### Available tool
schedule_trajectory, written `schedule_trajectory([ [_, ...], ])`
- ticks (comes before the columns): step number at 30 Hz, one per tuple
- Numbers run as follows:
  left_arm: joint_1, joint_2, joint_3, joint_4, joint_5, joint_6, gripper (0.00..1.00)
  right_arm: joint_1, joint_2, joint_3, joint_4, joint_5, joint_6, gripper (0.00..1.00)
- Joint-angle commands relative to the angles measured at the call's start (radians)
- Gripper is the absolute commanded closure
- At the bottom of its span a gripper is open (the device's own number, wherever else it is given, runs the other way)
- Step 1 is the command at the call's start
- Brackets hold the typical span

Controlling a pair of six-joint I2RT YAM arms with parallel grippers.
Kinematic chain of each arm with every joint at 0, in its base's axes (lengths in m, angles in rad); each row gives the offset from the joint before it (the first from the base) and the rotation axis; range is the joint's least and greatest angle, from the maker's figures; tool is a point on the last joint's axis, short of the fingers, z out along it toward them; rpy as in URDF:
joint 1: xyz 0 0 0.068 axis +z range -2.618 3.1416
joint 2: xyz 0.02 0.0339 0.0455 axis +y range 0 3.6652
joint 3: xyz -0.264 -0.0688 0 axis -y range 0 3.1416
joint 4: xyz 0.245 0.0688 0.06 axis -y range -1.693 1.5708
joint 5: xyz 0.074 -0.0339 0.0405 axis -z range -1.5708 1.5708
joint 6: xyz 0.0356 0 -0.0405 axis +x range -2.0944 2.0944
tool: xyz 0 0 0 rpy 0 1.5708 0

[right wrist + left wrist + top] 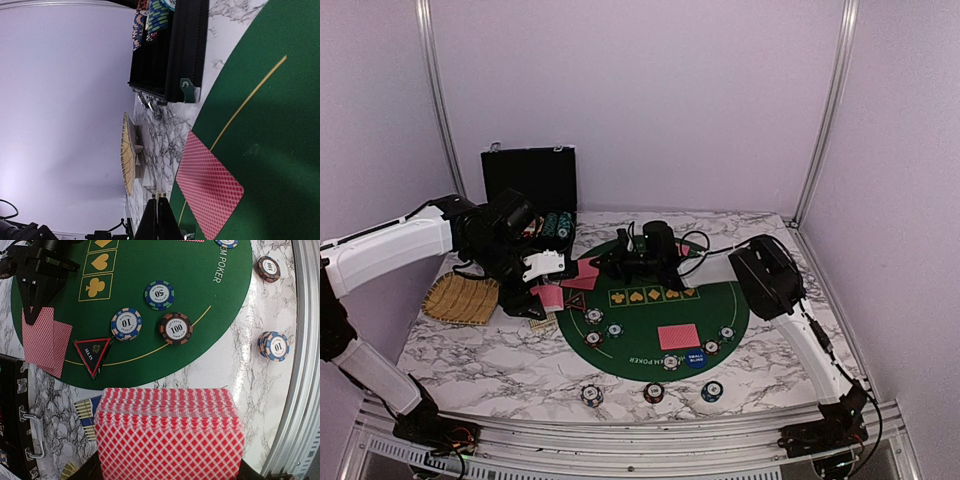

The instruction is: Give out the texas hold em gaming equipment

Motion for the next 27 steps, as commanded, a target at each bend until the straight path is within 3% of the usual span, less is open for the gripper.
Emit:
schedule_trajectory([
  [1, 0.001, -0.023, 0.004, -0.020, 0.025, 0.005, 0.84, 0.011, 0.060, 0.108, -0.066, 0.079, -0.036, 1.00],
  [9, 0.001, -0.022, 0.004, -0.020, 0.032, 0.003, 0.84, 0.015, 0.097, 0.173, -0.153, 0.155, -0.099, 1.00],
  [19, 0.001, -0.029, -0.007, -0.020, 0.016, 0.010, 0.84, 0.025, 0.057, 0.176, -0.348, 0.190, -0.227, 0.55],
  [27, 0.001, -0.032, -0.006, -0.023, 0.020, 0.005, 0.84, 0.040, -0.011, 0.167, -0.486, 0.248, -0.348, 0.35],
])
